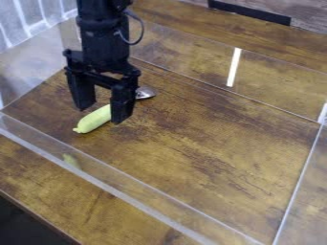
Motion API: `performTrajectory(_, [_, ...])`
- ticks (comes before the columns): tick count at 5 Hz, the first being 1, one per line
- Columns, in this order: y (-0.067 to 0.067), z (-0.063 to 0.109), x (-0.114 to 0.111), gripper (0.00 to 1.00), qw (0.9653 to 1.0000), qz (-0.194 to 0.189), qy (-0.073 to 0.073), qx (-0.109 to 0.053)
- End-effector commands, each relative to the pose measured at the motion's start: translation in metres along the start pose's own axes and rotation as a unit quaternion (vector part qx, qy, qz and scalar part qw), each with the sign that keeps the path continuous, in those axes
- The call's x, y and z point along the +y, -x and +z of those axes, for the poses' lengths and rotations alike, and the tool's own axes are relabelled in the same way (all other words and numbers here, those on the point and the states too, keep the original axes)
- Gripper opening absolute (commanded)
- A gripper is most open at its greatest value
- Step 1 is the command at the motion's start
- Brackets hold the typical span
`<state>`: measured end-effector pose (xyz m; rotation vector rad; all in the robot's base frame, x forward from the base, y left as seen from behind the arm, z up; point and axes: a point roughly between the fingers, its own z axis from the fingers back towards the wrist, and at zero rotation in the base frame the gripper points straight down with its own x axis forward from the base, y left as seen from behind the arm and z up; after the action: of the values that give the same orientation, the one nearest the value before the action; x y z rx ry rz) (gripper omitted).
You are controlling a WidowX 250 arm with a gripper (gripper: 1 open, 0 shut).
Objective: Move the green spoon to the right
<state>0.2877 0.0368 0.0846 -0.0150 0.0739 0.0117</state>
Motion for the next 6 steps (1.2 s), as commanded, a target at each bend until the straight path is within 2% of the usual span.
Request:
performTrajectory(1, [-0.004, 0.001, 0.015, 1.00, 0.9997, 0.003, -0.005, -0.025])
performTrajectory(4, [-0.021, -0.030, 0.044, 1.00, 0.9966, -0.031, -0.003, -0.076])
performTrajectory(6, [-0.031, -0.040, 0.055, 1.00, 0.9940, -0.039, 0.010, -0.102])
